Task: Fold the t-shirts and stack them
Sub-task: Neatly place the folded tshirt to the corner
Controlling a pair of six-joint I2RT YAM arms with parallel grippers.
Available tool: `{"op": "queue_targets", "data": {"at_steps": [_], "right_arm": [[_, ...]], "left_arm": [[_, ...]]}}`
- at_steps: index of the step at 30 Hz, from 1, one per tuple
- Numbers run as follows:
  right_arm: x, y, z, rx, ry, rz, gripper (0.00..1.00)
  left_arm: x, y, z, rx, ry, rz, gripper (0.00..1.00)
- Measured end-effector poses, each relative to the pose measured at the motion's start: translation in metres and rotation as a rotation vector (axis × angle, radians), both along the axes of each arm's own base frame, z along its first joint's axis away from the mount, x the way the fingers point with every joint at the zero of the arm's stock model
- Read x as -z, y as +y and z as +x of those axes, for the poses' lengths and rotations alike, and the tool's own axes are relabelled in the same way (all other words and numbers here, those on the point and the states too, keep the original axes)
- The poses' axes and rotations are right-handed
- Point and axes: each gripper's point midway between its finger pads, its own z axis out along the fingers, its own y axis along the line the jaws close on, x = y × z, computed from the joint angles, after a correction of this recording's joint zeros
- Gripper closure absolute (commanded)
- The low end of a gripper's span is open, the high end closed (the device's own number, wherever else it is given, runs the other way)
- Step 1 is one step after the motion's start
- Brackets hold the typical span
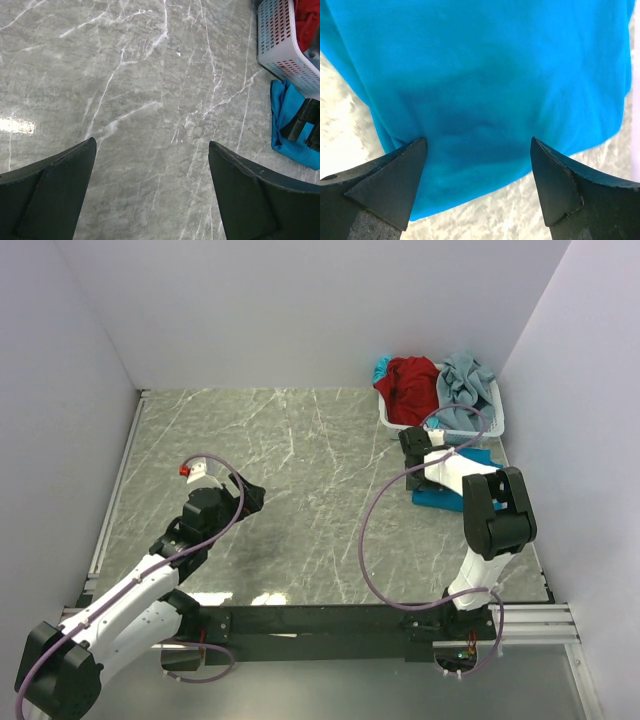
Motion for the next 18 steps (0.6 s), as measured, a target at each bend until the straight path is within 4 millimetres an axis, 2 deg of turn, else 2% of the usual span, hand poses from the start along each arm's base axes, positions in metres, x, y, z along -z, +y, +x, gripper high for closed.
{"op": "queue_targets", "data": {"at_steps": [7, 14, 18], "right_arm": [[-0.001, -0.009, -0.020, 0.011, 0.075, -0.058, 0.09], [-0.004, -0.006, -0.036, -0.040, 0.151, -0.086, 0.08], [-0.015, -0.006, -0.042, -0.041, 0.146, -0.087, 0.08]], "left_arm": [[0.003, 0.002, 0.001, -0.014, 0.007, 0.010, 0.00], [0.005, 0.007, 0.002, -0.035, 0.010, 0.023, 0.01], [0.006, 0.009, 0.002, -0.045, 0.017, 0.031, 0.01]]}}
